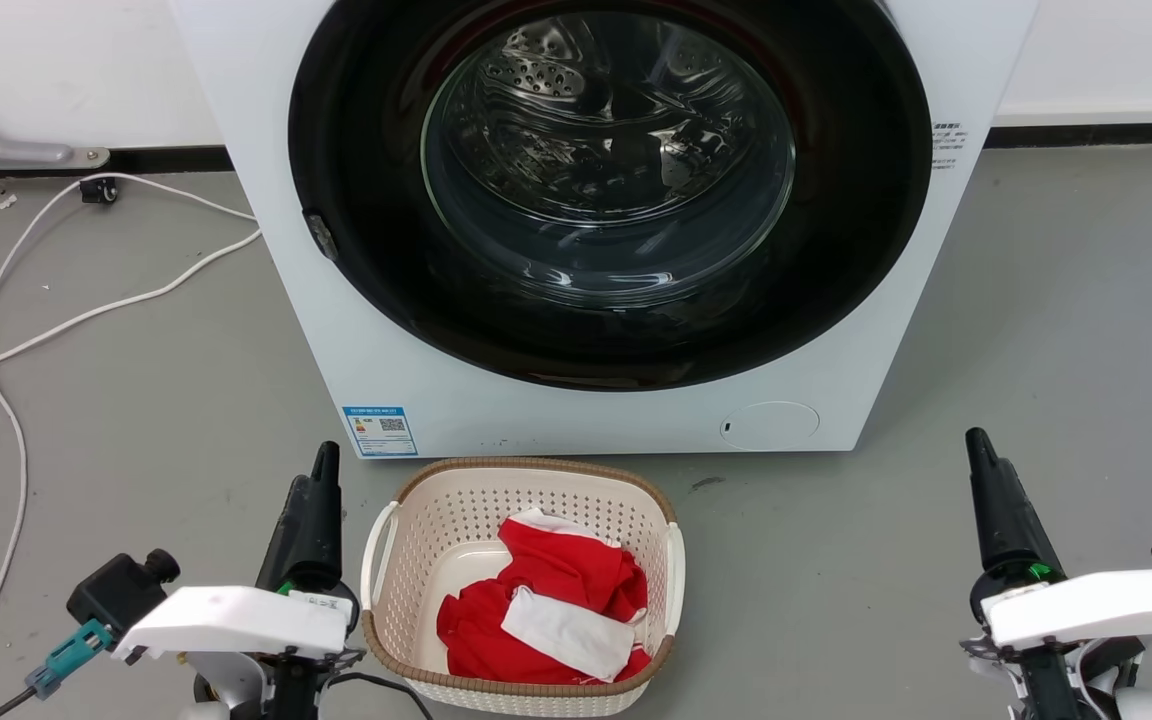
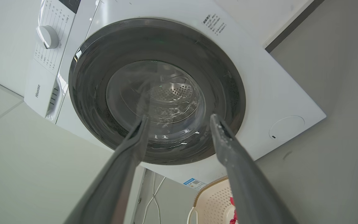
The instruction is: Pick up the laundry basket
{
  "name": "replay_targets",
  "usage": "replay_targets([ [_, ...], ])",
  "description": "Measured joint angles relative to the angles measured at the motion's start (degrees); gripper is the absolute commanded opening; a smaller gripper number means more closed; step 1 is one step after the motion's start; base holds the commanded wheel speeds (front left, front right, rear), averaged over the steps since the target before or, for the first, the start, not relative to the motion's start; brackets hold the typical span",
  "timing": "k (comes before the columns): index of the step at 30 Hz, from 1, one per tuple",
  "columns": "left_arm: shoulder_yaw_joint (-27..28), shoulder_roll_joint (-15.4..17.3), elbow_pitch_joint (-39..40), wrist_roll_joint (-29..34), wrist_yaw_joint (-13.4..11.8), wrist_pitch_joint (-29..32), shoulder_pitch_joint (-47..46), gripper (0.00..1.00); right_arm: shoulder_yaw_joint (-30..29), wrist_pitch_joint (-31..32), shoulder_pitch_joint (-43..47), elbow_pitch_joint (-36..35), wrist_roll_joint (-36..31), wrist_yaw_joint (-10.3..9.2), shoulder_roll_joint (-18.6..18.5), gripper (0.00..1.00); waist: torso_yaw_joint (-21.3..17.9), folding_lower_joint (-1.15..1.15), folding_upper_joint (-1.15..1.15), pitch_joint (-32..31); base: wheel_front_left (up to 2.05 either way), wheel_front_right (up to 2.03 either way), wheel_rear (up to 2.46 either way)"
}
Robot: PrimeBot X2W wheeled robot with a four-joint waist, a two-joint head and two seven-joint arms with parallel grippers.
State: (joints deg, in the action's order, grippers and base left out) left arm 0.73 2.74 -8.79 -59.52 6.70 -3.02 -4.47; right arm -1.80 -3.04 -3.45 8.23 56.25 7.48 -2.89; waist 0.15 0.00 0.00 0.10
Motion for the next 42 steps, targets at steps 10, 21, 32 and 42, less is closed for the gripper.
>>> replay_targets([
  [10, -1.8, 0.0, -0.8, 10.6, -1.2, -2.3, 0.0, 1.0, 1.5, -2.1, 0.3, -0.3, -14.2, 0.0, 0.0, 1.0, 0.1, 0.0, 0.0, -0.1, 0.0, 0.0, 0.0],
  [21, -2.8, 0.0, -1.6, 18.6, -2.0, -4.1, 0.0, 1.0, 2.1, -4.0, 0.5, 0.4, -24.2, 0.01, 0.0, 1.0, 0.1, 0.01, 0.0, -0.2, 0.0, 0.0, 0.0],
  [32, -3.6, 0.0, -2.4, 26.1, -3.1, -5.8, -0.1, 1.0, 2.7, -4.8, 0.7, 0.4, -32.3, 0.01, 0.0, 1.0, 0.1, 0.01, 0.0, -0.3, 0.0, 0.0, 0.0],
  [42, -4.0, 0.0, -2.9, 32.6, -3.7, -7.1, -0.2, 1.0, 3.2, -4.8, 1.1, 0.0, -38.9, 0.01, 0.0, 1.0, 0.2, 0.01, 0.0, -0.3, 0.0, 0.0, 0.0],
])
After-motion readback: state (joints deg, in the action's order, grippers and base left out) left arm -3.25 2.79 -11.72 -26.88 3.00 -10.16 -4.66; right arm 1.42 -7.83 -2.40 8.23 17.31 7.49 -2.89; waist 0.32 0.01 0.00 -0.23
